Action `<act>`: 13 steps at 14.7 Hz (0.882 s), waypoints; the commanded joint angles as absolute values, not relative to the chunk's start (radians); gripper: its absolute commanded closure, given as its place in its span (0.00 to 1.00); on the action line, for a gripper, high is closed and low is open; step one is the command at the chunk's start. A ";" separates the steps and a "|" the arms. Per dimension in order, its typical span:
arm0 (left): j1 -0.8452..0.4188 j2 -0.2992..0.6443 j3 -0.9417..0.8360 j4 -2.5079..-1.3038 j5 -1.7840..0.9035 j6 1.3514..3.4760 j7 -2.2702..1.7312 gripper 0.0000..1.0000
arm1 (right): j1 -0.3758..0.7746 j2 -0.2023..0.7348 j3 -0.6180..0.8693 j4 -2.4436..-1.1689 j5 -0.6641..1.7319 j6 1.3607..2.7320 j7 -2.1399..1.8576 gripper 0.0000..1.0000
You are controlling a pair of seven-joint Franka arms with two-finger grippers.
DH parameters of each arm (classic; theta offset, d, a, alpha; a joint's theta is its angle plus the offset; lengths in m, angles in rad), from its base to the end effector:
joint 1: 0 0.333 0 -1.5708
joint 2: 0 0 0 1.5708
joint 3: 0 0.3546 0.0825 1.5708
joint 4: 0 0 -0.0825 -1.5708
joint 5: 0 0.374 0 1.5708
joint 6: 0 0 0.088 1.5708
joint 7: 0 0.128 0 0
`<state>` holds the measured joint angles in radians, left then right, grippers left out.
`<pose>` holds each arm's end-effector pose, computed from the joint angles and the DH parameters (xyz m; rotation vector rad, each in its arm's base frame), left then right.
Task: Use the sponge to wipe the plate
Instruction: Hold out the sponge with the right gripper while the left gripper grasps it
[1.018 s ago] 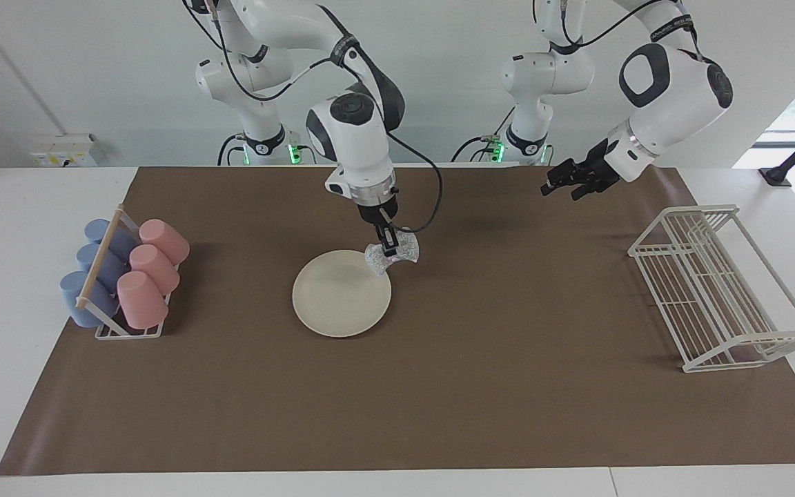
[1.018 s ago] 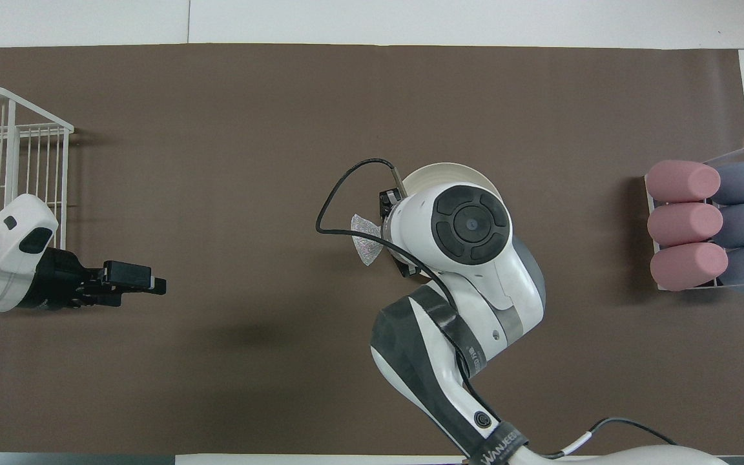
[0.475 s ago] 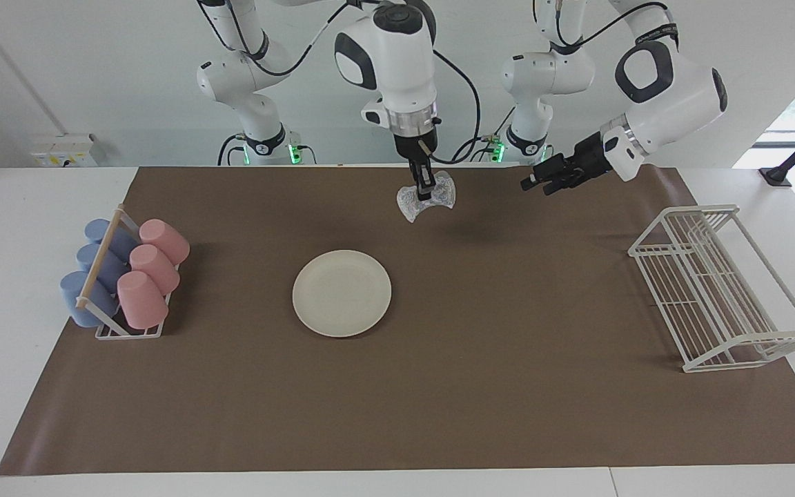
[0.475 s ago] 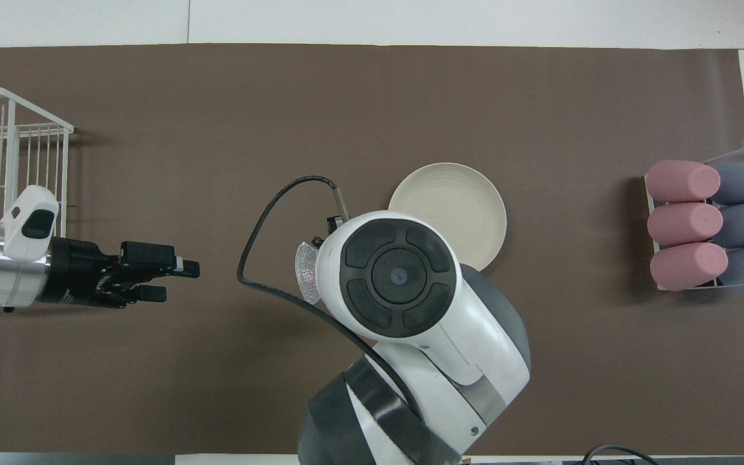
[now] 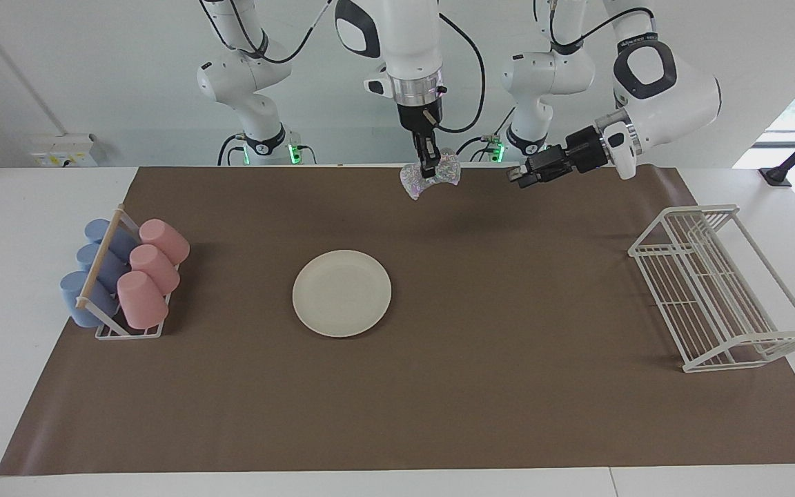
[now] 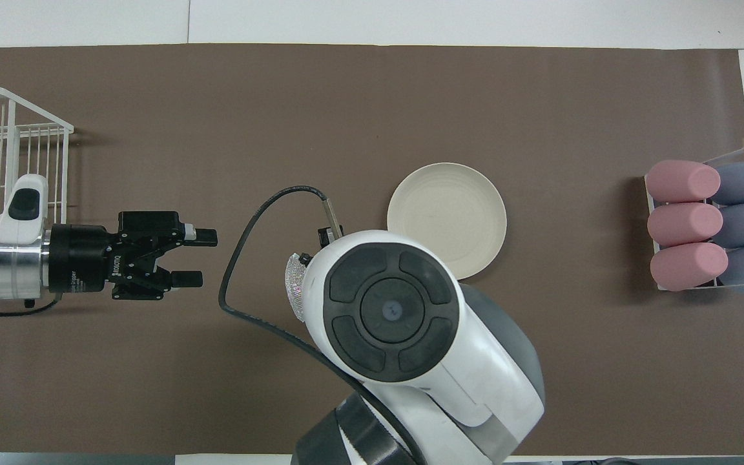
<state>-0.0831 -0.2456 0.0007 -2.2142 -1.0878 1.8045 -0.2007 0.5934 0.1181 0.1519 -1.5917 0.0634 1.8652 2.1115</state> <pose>0.4489 -0.1296 0.5390 2.0563 0.5150 -0.3392 0.4491 0.4157 0.5935 -2.2916 1.8957 0.0845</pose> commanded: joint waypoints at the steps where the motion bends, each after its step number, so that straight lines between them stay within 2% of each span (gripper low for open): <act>1: -0.109 -0.238 0.005 -2.232 -1.213 1.859 -0.224 0.00 | 0.600 0.120 0.153 -1.589 0.049 1.859 2.137 1.00; 6: -0.294 -0.218 0.006 -2.255 -1.307 2.014 -0.221 0.00 | 0.600 0.120 0.153 -1.589 0.049 1.861 2.137 1.00; 10: -0.321 -0.213 0.006 -2.256 -1.308 1.999 -0.219 0.00 | 0.600 0.120 0.153 -1.589 0.049 1.859 2.137 1.00; 13: -0.296 -0.216 0.009 -2.256 -1.308 1.912 -0.219 0.00 | 0.600 0.120 0.153 -1.589 0.049 1.861 2.137 1.00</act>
<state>-0.3081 -0.2064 -0.0021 -2.2472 -1.2929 1.9678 -0.2144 0.5971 0.1184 0.1518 -1.5923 0.0634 1.8652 2.1116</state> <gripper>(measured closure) 0.000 0.907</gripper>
